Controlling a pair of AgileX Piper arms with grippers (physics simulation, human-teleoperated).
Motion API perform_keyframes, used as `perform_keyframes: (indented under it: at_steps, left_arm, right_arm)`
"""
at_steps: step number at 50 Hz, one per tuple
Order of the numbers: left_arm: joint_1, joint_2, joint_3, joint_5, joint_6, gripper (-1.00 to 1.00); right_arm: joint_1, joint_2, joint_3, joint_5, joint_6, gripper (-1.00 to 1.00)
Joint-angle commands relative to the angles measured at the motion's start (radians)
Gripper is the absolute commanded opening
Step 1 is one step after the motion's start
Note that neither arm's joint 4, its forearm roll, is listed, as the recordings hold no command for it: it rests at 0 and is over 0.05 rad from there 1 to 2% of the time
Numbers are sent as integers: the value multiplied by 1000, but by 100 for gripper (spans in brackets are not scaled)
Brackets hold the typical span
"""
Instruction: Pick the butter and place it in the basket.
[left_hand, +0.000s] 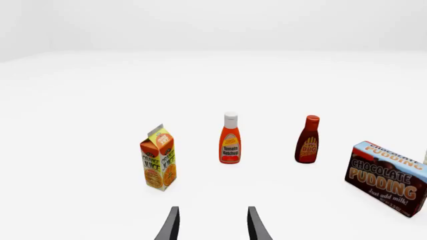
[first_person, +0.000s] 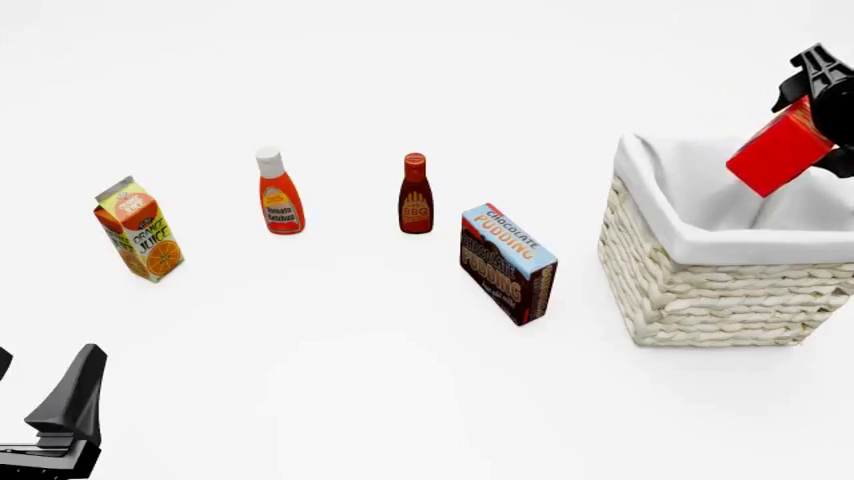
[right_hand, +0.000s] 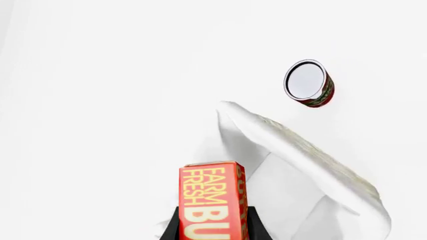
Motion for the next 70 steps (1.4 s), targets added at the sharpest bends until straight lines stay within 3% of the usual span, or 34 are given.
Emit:
perform_keyframes:
  at_steps: [1,70]
  left_arm:
    - [0,0,0,0,0,100]
    - [0,0,0,0,0,100]
  right_arm:
    - [0,3,-21,-7,18,-100]
    - [-29,0,8,2,-8,-100]
